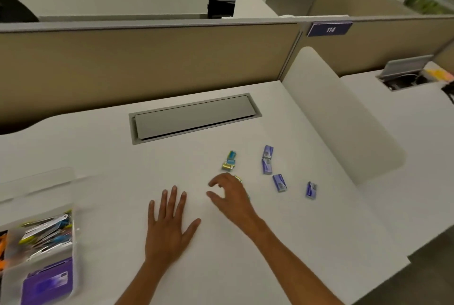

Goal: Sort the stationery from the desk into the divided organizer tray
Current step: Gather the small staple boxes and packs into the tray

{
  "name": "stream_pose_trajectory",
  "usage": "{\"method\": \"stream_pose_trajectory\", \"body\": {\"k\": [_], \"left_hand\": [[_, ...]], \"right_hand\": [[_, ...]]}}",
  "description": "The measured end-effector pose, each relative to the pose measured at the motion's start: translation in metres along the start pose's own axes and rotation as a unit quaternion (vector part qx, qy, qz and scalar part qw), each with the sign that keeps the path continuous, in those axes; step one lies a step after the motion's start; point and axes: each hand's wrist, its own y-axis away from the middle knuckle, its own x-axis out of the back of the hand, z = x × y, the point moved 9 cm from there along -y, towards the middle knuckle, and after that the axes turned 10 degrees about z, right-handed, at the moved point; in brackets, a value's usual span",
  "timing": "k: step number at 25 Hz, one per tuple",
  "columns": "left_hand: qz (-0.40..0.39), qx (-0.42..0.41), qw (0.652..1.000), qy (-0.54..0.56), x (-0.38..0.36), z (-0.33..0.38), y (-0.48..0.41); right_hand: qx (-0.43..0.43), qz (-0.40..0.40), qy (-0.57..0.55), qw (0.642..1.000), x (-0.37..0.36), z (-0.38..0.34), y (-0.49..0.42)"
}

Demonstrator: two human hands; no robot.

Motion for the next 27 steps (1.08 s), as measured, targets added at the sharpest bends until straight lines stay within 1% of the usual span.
{"method": "stream_pose_trajectory", "body": {"k": [2,3,4,6,7,9,11,16,20,23,27], "left_hand": [[0.004,-0.005,1.000,-0.026,-0.005,-0.002,-0.001],[-0.003,-0.001,1.000,-0.029,-0.006,-0.002,-0.002],[-0.021,0.002,0.999,-0.024,-0.008,0.000,-0.002],[-0.042,0.005,0.999,-0.012,-0.014,0.000,-0.004],[-0.051,0.007,0.999,-0.010,-0.016,0.000,-0.006],[-0.067,0.016,0.998,0.015,-0.020,0.004,-0.015],[-0.064,0.027,0.996,0.062,-0.017,0.014,-0.028],[-0.047,0.029,0.989,0.140,-0.008,0.054,-0.059],[-0.071,0.036,0.979,0.187,-0.014,0.084,-0.078],[-0.068,0.036,0.978,0.193,-0.014,0.101,-0.090],[-0.074,0.037,0.984,0.157,-0.018,0.112,-0.101]], "right_hand": [[-0.048,0.030,0.019,0.998,0.036,0.045,0.005],[-0.078,0.028,0.029,0.996,0.049,0.064,0.009],[-0.109,0.014,0.043,0.993,0.057,0.080,0.014],[-0.168,-0.043,0.076,0.982,0.063,0.106,0.025],[-0.180,-0.072,0.092,0.977,0.062,0.113,0.031],[-0.187,-0.105,0.105,0.971,0.055,0.123,0.038],[-0.183,-0.105,0.099,0.972,0.047,0.128,0.043],[-0.148,-0.063,0.080,0.984,0.040,0.134,0.044],[-0.154,-0.017,0.038,0.987,0.055,0.142,0.039],[-0.149,0.001,0.005,0.989,0.065,0.141,0.029],[-0.148,-0.023,-0.021,0.989,0.056,0.134,0.014]]}}
